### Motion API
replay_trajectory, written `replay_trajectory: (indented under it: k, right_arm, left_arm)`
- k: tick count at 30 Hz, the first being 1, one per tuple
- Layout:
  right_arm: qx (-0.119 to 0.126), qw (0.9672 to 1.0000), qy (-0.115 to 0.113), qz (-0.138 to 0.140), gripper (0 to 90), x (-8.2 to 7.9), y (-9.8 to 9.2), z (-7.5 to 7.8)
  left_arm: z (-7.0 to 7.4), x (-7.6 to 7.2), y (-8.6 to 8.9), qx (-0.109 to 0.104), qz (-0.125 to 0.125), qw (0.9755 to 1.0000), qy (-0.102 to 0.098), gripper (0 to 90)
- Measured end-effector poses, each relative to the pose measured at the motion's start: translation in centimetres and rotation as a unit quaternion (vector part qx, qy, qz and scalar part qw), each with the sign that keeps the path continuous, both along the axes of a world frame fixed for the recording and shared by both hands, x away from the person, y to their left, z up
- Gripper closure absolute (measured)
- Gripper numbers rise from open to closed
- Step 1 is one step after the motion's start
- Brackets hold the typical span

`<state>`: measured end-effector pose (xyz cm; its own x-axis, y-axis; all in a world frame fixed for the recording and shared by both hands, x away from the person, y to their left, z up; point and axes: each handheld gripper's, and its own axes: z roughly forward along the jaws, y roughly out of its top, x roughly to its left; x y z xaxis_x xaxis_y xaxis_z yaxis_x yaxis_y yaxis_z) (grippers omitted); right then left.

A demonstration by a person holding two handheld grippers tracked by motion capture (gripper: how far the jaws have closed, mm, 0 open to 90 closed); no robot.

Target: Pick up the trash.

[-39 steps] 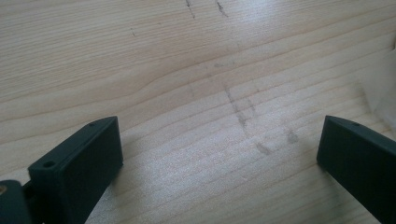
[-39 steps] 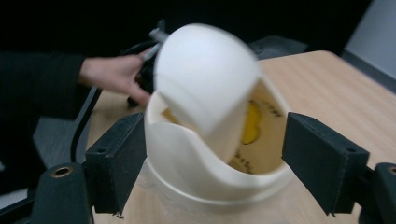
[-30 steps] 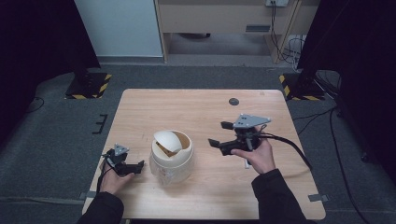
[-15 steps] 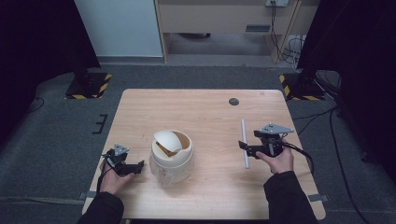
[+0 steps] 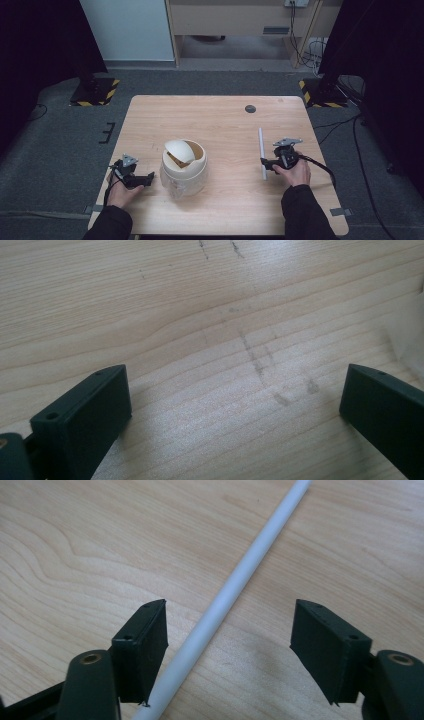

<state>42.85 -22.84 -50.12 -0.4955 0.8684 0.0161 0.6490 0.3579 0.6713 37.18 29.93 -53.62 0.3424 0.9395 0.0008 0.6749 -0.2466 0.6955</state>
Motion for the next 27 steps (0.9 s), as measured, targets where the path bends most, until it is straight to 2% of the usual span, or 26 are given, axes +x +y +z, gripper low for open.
replay_trajectory:
  k: [4,6,9,12,18,22,23,27]
  right_arm:
    - [-0.006,1.0000,0.000,-0.002,36.5,0.1,0.2,-0.4]
    - [0.007,0.9999,0.008,-0.005,37.6,0.2,0.2,-0.7]
    - [0.000,0.9999,0.010,-0.008,41.8,0.4,0.1,-1.0]
    - [0.014,0.9996,0.016,-0.017,45.2,0.6,0.2,-1.2]
    - [0.001,0.9994,0.031,-0.015,52.2,1.4,0.9,-1.9]
    - [-0.009,0.9996,0.026,-0.008,57.3,1.6,1.2,-1.8]
    - [-0.017,0.9996,0.022,-0.005,61.5,1.6,1.2,-1.8]
    - [-0.017,0.9996,0.023,-0.006,66.2,1.5,1.2,-1.8]
  left_arm:
    - [0.0,0.0,0.0,0.000,0.000,1.0000,0.000,0.0]
    - [0.0,0.0,0.0,0.000,0.000,1.0000,0.000,0.0]
    - [0.0,0.0,0.0,0.000,0.001,1.0000,0.000,0.0]
    - [0.0,0.0,0.0,0.000,0.002,1.0000,0.000,0.0]
    - [0.0,0.0,-0.1,0.000,0.003,1.0000,0.000,0.0]
    - [0.0,0.0,-0.1,0.000,0.003,1.0000,0.000,0.0]
    - [0.0,0.0,-0.1,0.000,0.003,1.0000,0.000,0.0]
    - [0.0,0.0,-0.1,0.000,0.003,1.0000,0.000,0.0]
